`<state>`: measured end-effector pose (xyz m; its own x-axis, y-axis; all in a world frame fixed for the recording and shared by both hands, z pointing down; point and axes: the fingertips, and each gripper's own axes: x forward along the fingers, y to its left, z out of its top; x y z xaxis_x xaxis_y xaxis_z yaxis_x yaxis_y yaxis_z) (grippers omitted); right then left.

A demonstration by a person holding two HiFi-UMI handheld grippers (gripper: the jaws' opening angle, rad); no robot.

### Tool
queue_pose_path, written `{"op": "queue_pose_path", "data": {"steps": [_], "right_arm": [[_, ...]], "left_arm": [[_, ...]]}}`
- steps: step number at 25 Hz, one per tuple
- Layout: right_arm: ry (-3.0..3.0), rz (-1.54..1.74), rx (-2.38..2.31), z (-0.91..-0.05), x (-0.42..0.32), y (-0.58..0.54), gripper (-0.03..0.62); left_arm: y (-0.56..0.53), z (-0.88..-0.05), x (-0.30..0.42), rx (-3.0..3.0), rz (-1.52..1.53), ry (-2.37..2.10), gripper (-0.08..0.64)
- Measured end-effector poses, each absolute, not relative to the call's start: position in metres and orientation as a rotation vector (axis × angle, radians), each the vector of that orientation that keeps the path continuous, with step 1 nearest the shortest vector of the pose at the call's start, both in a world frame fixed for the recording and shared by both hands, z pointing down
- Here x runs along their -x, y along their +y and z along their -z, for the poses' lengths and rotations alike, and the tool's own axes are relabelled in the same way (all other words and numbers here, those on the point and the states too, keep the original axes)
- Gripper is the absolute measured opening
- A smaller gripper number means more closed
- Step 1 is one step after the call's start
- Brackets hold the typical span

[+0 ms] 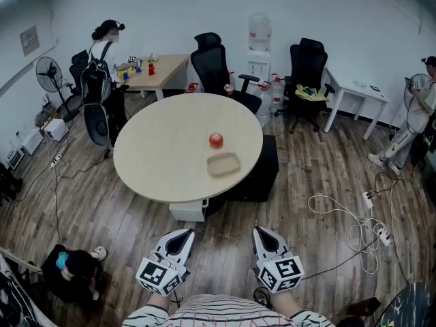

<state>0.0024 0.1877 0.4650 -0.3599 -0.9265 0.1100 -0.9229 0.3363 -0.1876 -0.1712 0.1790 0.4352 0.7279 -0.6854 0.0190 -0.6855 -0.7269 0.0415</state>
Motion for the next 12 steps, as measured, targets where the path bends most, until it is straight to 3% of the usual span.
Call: {"op": "queue_pose_path", "data": {"steps": [12], "right_arm": [[2.477, 0.361, 1.887, -0.481, 0.032, 0.182, 0.028]], "left_arm": [[0.163, -0.456, 0.217, -2.87, 0.029, -1.038, 0.028]]}}
